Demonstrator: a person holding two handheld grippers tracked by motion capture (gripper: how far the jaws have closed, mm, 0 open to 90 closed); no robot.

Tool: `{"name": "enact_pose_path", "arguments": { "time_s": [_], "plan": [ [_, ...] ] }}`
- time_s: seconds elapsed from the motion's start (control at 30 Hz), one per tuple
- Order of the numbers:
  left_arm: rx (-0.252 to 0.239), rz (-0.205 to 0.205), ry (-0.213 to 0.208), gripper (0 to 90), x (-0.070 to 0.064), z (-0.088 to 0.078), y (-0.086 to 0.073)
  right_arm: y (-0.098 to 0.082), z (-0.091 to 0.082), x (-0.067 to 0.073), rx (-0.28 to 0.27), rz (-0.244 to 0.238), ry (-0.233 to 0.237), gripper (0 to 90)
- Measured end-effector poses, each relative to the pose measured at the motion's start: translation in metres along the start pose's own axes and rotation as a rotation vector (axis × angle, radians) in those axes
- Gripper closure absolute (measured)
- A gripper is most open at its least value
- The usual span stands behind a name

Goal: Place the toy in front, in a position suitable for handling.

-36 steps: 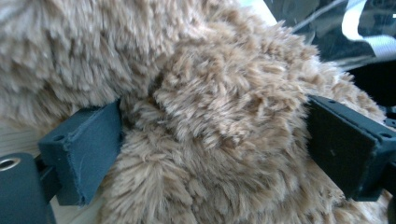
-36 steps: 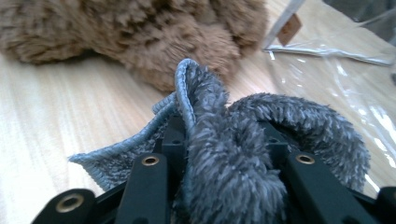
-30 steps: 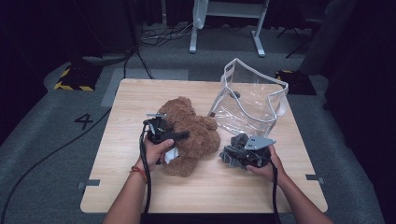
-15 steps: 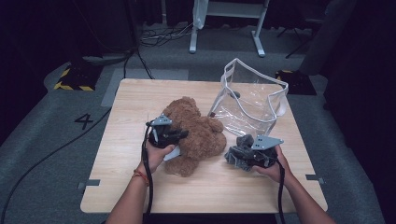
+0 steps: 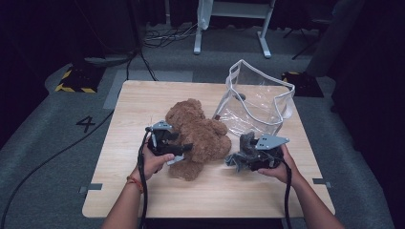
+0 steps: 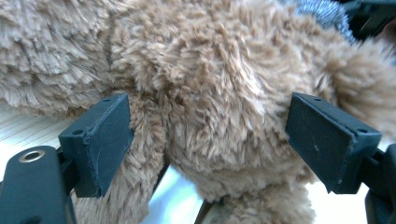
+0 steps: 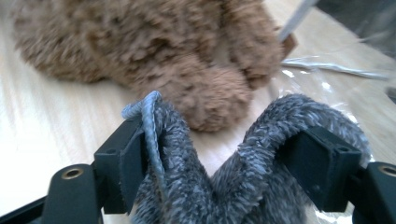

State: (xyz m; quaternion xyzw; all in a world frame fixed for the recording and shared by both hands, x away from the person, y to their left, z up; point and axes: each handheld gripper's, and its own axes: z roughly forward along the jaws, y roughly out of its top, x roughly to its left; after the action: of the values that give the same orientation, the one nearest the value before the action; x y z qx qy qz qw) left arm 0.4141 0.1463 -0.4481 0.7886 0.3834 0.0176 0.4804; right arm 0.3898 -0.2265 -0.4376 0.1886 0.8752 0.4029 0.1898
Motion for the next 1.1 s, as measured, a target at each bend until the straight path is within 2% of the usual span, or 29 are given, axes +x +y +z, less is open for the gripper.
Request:
{"name": "enact_pose_path", "arguments": {
  "time_s": [0.1,0.17,0.2,0.27,0.37,0.4,0.43,0.47,0.5,0.53,0.57,0.67,0.73,0.83,0.87,0.93,1.0,1.1],
  "plan": [
    [0.014,0.03,0.012,15.4,-0.001,0.002,0.009,0.006,0.001,0.005,0.006,-0.028,0.003,25.3],
    [-0.007,0.031,0.024,15.4,0.003,0.001,0.016,0.01,0.0,0.005,-0.011,-0.028,0.012,25.5],
    [-0.008,0.027,0.019,15.4,0.005,0.001,0.019,0.014,-0.001,0.004,-0.011,-0.024,0.01,25.5],
    [0.009,-0.002,-0.029,15.3,0.009,0.005,0.023,0.017,-0.003,0.004,-0.008,-0.027,0.007,25.6],
    [0.053,-0.019,-0.044,14.8,0.008,0.019,0.027,0.016,0.0,0.003,-0.001,-0.021,0.011,25.5],
    [0.053,-0.02,-0.05,13.0,0.007,0.022,0.028,0.014,0.001,0.003,0.003,-0.019,0.012,25.6],
    [0.046,-0.021,-0.041,11.0,0.007,0.024,0.03,0.012,0.003,0.003,0.008,-0.016,0.014,25.5],
    [0.051,-0.039,-0.017,8.1,0.007,0.027,0.031,0.01,0.004,0.003,0.012,-0.011,0.011,25.5],
    [0.072,-0.059,-0.015,2.5,0.008,0.031,0.031,0.008,0.006,0.003,0.009,0.001,0.014,25.5],
    [0.093,-0.061,-0.045,0.0,0.009,0.035,0.031,0.006,0.007,0.003,0.005,0.01,0.02,25.5],
    [0.113,-0.061,-0.052,0.0,0.009,0.039,0.03,0.005,0.008,0.004,0.006,0.012,0.027,25.5],
    [0.129,-0.062,-0.074,0.0,0.007,0.044,0.033,0.005,0.012,0.004,0.002,0.004,0.043,25.3],
    [0.14,-0.053,-0.083,0.0,0.004,0.049,0.035,0.005,0.015,0.005,0.001,0.003,0.055,25.0],
    [0.172,-0.054,-0.141,0.0,-0.001,0.062,0.034,0.004,0.022,0.006,0.007,0.005,0.066,24.3],
    [0.185,-0.043,-0.168,0.0,-0.003,0.067,0.033,0.003,0.025,0.006,0.009,0.006,0.071,24.3],
    [0.194,-0.015,-0.193,0.0,-0.011,0.075,0.034,0.001,0.032,0.008,0.023,0.006,0.079,24.3],
    [0.206,0.012,-0.202,0.0,-0.019,0.082,0.035,-0.002,0.04,0.01,0.045,-0.005,0.096,22.1],
    [0.212,0.036,-0.192,0.0,-0.032,0.089,0.038,-0.004,0.047,0.014,0.05,-0.015,0.088,21.1]
  ]
}}
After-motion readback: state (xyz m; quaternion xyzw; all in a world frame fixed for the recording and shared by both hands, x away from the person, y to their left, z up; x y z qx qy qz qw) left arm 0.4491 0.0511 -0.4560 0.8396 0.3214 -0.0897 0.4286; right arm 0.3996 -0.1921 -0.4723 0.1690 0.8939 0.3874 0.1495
